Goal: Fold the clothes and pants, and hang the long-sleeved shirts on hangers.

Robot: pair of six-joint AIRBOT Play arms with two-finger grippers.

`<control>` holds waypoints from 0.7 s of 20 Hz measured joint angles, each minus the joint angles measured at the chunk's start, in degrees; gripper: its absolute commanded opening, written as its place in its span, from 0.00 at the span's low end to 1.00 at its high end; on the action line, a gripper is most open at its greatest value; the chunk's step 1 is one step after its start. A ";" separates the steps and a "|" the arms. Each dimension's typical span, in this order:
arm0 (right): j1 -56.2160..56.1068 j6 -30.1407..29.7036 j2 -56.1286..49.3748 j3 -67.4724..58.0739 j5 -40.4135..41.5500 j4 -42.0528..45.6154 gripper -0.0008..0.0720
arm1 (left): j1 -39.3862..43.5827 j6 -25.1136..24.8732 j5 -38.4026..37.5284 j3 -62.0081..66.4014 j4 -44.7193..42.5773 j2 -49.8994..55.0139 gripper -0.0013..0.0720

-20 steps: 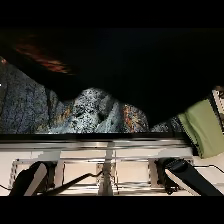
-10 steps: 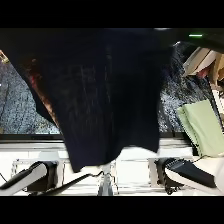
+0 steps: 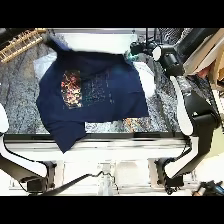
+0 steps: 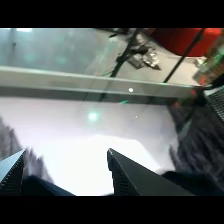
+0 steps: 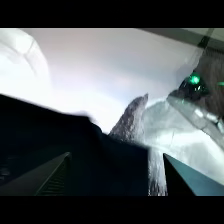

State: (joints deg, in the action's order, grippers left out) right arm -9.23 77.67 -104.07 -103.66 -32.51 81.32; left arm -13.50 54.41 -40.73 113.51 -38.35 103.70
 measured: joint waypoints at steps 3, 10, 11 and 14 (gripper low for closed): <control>5.40 2.95 -0.50 -1.07 -11.02 -3.96 0.78 | -4.17 11.87 -12.55 1.05 -11.74 0.61 0.50; 21.22 -1.42 7.08 16.76 -42.80 -22.03 0.78 | -11.04 24.24 -39.15 -26.21 -30.95 -15.43 0.98; 23.26 -3.02 8.81 21.14 -44.83 -23.78 0.78 | -11.34 24.72 -39.04 -33.94 -31.80 -19.47 0.98; 28.61 -8.00 12.33 32.11 -49.77 -28.11 0.78 | -11.85 24.81 -37.40 -53.75 -32.48 -28.76 0.97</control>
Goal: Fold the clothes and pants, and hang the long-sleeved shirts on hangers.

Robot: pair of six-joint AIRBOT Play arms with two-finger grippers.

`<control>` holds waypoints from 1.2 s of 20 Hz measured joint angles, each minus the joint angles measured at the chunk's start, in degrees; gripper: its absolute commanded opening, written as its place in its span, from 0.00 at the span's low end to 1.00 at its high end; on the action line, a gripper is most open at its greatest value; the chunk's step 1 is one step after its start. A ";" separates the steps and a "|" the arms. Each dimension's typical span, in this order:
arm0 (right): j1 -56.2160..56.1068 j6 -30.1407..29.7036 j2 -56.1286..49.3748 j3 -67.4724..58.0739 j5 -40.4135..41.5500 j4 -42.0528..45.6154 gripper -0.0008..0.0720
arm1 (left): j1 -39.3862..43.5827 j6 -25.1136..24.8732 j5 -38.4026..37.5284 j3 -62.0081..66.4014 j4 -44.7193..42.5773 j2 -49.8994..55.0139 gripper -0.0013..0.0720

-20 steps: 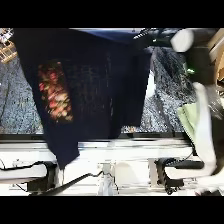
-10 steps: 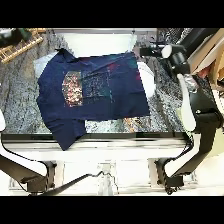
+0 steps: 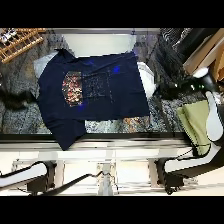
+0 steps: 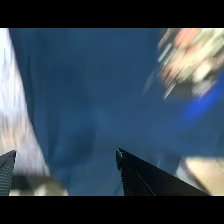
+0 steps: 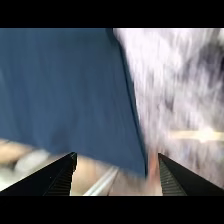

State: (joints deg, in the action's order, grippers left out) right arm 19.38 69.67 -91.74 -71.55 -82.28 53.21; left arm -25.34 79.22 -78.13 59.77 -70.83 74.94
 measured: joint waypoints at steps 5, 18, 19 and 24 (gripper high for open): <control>3.17 -6.64 1.07 7.93 -3.78 -1.51 0.73 | -0.22 -2.54 2.27 -18.12 3.85 -6.49 0.97; -1.51 -13.77 -5.27 10.14 1.09 -1.42 0.46 | -0.04 -3.98 8.96 -23.56 8.76 -5.95 0.86; -2.34 -13.86 -5.35 10.14 2.49 -1.22 0.33 | -0.04 -4.00 9.16 -23.87 8.26 -5.75 0.85; -4.81 -13.84 -5.38 10.14 5.95 -1.31 0.03 | 0.39 -4.24 13.88 -26.51 9.40 -5.31 0.03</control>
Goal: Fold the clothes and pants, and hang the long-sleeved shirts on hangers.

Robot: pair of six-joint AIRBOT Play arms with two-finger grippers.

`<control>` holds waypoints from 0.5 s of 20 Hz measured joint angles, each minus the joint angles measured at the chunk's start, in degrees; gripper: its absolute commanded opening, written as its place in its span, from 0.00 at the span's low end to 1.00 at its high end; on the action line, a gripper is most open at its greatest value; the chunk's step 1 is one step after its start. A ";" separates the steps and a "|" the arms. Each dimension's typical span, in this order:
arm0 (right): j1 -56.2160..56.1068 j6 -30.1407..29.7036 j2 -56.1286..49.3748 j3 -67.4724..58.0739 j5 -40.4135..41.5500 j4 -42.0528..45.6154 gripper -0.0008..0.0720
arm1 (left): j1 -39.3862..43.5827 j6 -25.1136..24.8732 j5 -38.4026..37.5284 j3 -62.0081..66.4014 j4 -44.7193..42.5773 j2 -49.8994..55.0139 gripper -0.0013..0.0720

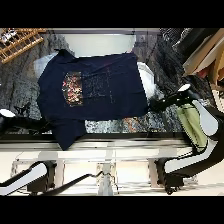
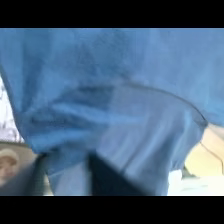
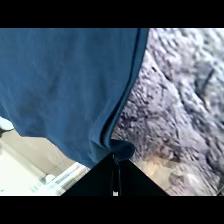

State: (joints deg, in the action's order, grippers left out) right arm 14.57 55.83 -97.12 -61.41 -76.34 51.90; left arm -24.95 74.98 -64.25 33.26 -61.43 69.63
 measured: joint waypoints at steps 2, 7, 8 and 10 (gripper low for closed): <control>-0.33 0.04 0.63 0.02 0.37 -0.22 0.03 | -0.07 -0.48 2.05 -0.28 2.16 -0.17 0.02; -0.63 -0.46 11.21 -0.96 -2.51 -0.11 0.03 | -3.61 -5.22 -5.35 7.19 12.90 -4.92 0.02; -0.59 -0.48 15.52 -2.19 -3.56 0.00 0.03 | -5.33 -6.05 -8.63 10.64 16.83 -6.88 0.02; -0.61 -0.79 24.70 -6.34 -5.46 -0.11 0.03 | -10.08 -7.06 -13.86 18.91 27.63 -10.86 0.02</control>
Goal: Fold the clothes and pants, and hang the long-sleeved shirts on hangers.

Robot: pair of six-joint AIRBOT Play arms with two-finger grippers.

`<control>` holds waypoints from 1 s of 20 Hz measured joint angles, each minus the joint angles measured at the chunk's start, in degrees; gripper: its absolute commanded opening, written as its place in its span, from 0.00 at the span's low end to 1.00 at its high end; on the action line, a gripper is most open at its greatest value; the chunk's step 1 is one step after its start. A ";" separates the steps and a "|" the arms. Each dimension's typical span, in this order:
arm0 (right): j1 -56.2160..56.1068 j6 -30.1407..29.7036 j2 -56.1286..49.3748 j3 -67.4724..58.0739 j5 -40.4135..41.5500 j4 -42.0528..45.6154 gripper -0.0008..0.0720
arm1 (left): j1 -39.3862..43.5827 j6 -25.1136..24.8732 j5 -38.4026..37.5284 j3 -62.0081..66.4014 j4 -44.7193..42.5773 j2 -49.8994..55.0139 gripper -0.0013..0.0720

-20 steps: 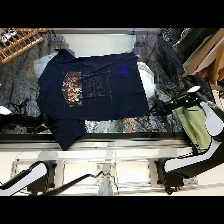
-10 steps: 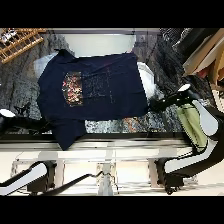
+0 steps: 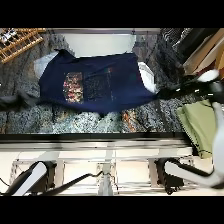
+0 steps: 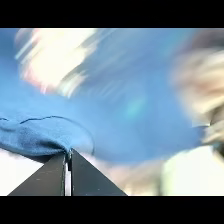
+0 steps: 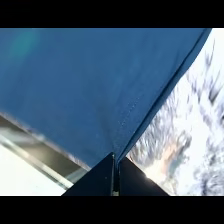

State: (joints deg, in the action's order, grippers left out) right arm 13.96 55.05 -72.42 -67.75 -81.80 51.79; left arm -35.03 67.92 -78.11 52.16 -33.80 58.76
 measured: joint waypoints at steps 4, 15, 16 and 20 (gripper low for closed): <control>0.00 1.01 19.15 -16.33 2.38 2.64 0.03 | -12.55 -0.42 -4.24 20.48 35.43 -6.32 0.02; 0.00 2.91 25.81 -50.99 15.06 4.11 0.03 | -33.92 2.69 12.31 56.06 68.41 -6.38 0.03; -0.02 2.99 23.52 -51.17 14.25 2.97 0.03 | -33.16 3.32 10.38 56.43 63.14 -5.42 0.02; -0.46 7.50 12.09 -47.01 10.19 0.68 0.03 | -19.61 5.01 4.20 54.40 36.15 0.55 0.03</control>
State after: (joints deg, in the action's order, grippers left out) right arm 13.50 62.54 -60.34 -114.76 -71.61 52.47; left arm -54.63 72.93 -73.91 106.56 2.35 59.31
